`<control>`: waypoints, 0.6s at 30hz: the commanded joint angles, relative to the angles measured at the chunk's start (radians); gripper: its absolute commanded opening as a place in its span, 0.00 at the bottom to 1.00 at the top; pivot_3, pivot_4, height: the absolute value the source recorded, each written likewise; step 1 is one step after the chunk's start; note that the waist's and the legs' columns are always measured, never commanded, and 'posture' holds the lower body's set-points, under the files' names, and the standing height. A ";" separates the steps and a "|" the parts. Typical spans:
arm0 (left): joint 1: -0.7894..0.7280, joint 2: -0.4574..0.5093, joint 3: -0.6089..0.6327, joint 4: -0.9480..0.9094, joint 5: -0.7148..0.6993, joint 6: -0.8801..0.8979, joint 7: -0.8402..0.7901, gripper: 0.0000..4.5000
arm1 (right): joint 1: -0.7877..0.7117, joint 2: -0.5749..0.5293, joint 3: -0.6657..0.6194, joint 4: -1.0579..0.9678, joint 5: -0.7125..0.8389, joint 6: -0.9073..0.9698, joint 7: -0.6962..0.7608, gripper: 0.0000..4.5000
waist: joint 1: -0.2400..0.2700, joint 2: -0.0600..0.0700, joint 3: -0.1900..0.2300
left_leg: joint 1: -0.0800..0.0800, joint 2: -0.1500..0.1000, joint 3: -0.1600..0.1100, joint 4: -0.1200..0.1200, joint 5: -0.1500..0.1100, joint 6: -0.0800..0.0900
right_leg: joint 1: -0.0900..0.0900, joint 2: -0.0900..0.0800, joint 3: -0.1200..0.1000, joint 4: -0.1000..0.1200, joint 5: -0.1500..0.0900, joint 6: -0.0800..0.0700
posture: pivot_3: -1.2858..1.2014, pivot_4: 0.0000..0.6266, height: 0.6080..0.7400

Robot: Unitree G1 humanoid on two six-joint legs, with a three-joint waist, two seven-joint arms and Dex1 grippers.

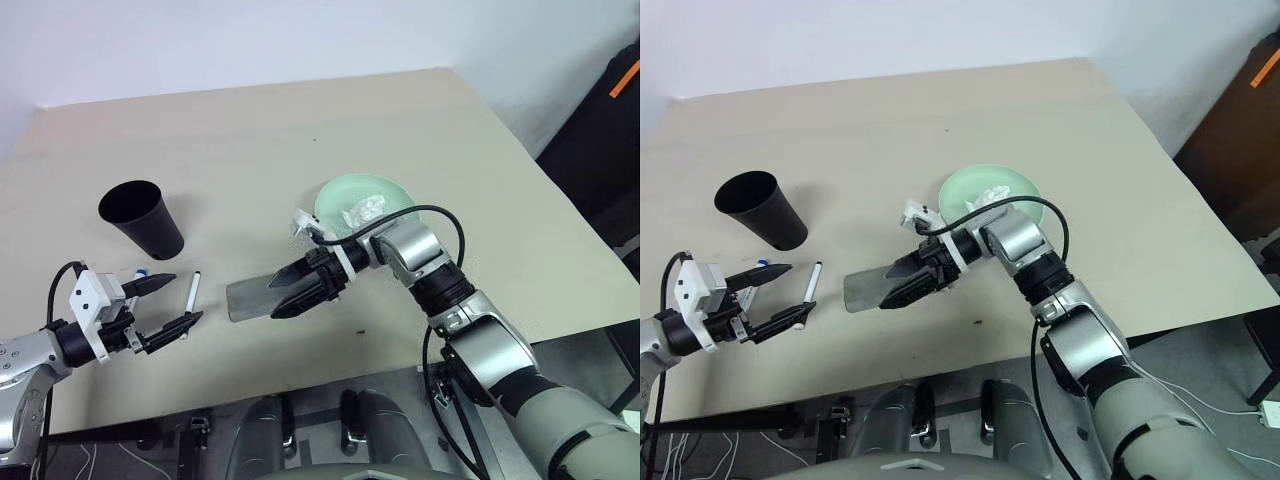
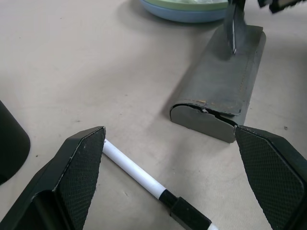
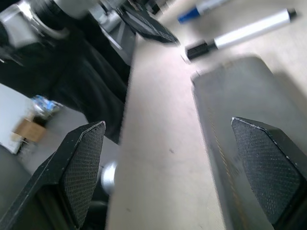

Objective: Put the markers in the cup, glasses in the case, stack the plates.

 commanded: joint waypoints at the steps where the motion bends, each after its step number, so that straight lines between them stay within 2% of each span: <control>1: -0.001 0.018 0.034 -0.020 -0.018 -0.004 -0.006 1.00 | 0.011 0.011 0.041 0.017 -0.017 -0.026 -0.026 0.98 | -0.001 0.000 0.000 | 0.002 0.000 0.000 0.000 0.000 0.000 | 0.001 0.000 0.000 0.000 0.000 0.000 | 0.52 0.24 1.00; 7: 0.022 0.012 0.077 -0.047 -0.060 0.025 0.009 1.00 | -0.011 0.005 -0.025 -0.023 0.043 -0.032 -0.030 0.98 | -0.001 0.000 0.000 | 0.007 0.000 -0.001 -0.003 0.000 0.000 | 0.005 0.000 0.000 -0.002 -0.003 0.002 | 0.52 0.24 1.00; 12: 0.091 -0.014 0.145 -0.091 -0.111 0.061 0.042 1.00 | 0.022 -0.018 -0.183 -0.166 0.148 -0.089 -0.087 0.98 | 0.001 0.001 0.001 | 0.005 0.000 -0.001 -0.004 0.000 0.000 | 0.003 0.000 0.000 -0.003 -0.003 0.001 | 0.52 0.24 1.00; 15: 0.117 -0.037 0.192 -0.119 -0.153 0.098 0.086 1.00 | 0.059 0.000 -0.311 -0.219 0.198 -0.210 -0.174 0.98 | 0.004 0.000 0.000 | 0.005 0.000 -0.001 -0.005 0.000 0.000 | 0.004 0.000 0.000 -0.007 -0.002 0.001 | 0.52 0.24 1.00; 18: 0.137 -0.053 0.221 -0.138 -0.169 0.126 0.123 1.00 | 0.071 -0.029 -0.343 -0.240 0.227 -0.196 -0.193 0.98 | 0.003 0.001 0.000 | 0.004 0.000 -0.001 -0.007 0.000 0.000 | 0.004 0.000 -0.001 -0.013 -0.001 -0.001 | 0.52 0.24 1.00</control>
